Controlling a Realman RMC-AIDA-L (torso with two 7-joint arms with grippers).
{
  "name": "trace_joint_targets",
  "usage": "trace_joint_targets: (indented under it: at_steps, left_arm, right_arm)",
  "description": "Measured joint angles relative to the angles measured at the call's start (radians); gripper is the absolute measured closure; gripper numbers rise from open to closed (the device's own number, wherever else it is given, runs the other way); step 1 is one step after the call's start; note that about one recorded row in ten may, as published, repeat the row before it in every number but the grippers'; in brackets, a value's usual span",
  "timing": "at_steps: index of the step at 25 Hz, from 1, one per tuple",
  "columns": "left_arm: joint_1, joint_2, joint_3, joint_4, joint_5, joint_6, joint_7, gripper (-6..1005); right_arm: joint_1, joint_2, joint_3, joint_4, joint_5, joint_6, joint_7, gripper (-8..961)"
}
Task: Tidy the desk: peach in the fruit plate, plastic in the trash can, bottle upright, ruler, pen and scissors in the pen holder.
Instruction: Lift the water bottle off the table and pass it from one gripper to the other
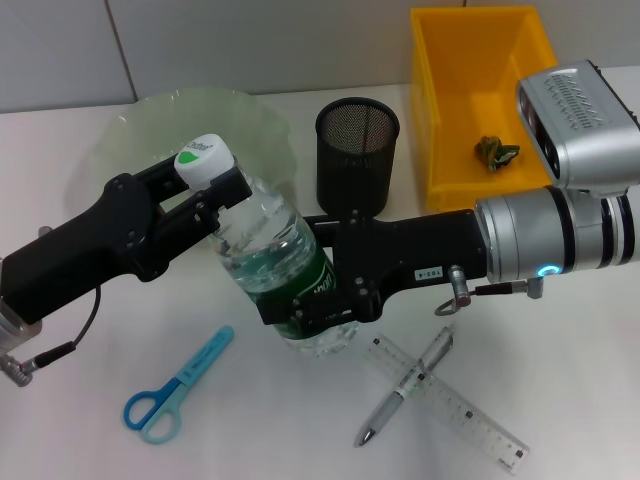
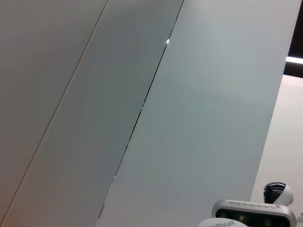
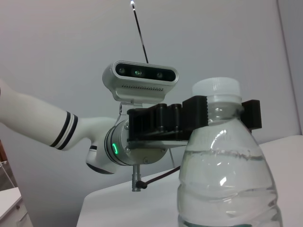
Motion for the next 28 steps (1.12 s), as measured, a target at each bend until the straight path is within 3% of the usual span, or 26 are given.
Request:
trace_joint_targets:
  at_steps: [28]
  left_arm:
    - [0.0, 0.001, -0.01, 0.009, -0.007, 0.007, -0.014, 560]
  right_arm:
    - [-0.002, 0.0, -0.011, 0.001, -0.024, 0.014, 0.007, 187]
